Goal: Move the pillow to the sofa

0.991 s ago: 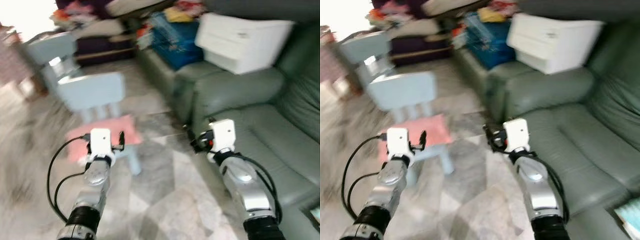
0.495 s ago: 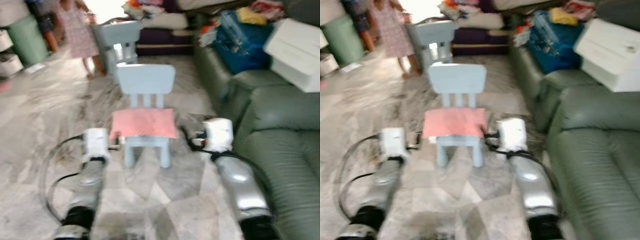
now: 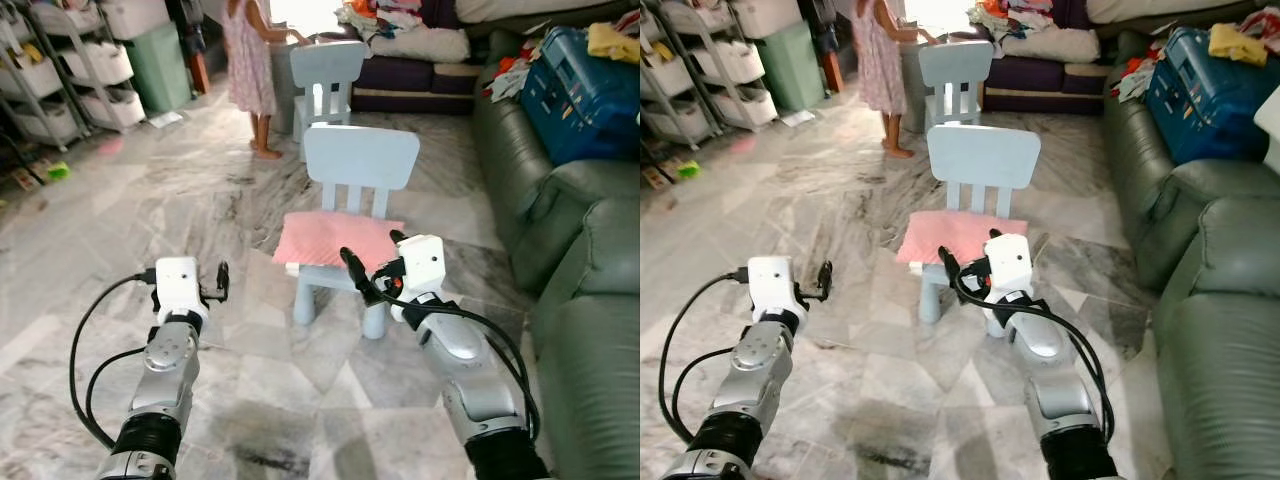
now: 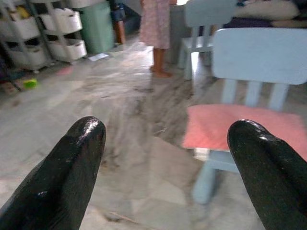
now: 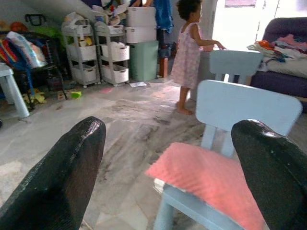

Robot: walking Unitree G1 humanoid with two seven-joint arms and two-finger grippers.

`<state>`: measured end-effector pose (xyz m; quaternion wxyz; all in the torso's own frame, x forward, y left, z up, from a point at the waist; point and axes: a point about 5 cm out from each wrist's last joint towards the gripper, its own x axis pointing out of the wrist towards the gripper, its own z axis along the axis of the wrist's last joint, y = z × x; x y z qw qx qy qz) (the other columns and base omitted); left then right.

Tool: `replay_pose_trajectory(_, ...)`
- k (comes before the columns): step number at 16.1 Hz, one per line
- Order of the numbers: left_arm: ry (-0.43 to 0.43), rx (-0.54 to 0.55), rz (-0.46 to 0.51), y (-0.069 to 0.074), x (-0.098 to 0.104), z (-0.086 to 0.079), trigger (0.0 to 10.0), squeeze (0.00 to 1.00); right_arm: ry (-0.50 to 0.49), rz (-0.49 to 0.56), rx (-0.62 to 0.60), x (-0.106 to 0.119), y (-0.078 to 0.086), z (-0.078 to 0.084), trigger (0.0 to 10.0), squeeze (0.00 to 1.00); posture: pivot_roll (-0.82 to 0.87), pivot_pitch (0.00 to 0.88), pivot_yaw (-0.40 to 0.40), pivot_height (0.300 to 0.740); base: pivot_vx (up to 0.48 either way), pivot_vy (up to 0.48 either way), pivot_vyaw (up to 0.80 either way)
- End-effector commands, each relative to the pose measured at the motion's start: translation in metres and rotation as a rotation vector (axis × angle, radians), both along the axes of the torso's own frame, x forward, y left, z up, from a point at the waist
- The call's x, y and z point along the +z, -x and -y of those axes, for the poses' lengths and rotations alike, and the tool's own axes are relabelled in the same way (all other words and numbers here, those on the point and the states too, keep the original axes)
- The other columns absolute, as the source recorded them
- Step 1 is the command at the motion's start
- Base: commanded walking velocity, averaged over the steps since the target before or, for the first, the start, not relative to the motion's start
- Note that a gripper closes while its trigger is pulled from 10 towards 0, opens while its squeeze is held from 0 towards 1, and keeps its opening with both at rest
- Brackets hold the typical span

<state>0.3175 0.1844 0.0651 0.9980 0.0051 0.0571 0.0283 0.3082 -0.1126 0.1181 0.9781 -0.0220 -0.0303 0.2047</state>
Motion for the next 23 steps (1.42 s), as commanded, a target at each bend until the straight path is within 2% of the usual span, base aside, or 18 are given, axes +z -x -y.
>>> replay_pose_trajectory(1, 0.007, -0.021, 0.011, -0.002, 0.004, 0.003, 10.0, 0.00, -0.017, 0.010, -0.017, 0.003, -0.001, 0.004, 10.0, 0.00, -0.16, 0.000, 0.038, 0.740, 0.000, 0.000, 0.00)
replay_pose_trajectory(4, 0.025, -0.027, 0.009, -0.003, 0.004, 0.003, 10.0, 0.00, -0.024, -0.005, -0.034, 0.002, -0.002, 0.005, 10.0, 0.00, -0.16, 0.000, 0.036, 0.740, 0.000, 0.000, 0.00)
replay_pose_trajectory(9, 0.034, -0.047, -0.016, -0.002, 0.000, 0.007, 10.0, 0.00, -0.020, -0.017, -0.086, -0.001, -0.003, 0.015, 10.0, 0.00, -0.16, 0.000, 0.038, 0.740, 0.000, 0.000, -0.77)
replay_pose_trajectory(15, 0.059, -0.069, -0.004, -0.001, 0.001, 0.006, 10.0, 0.00, -0.018, -0.007, -0.084, 0.000, -0.003, 0.013, 10.0, 0.00, -0.15, 0.000, 0.035, 0.740, 0.043, 0.000, -0.74)
replay_pose_trajectory(23, 0.067, -0.087, -0.005, 0.000, 0.001, 0.006, 10.0, 0.00, -0.018, 0.004, -0.075, 0.002, -0.003, 0.011, 10.0, 0.00, -0.15, 0.000, 0.036, 0.740, 0.343, 0.000, 0.00)
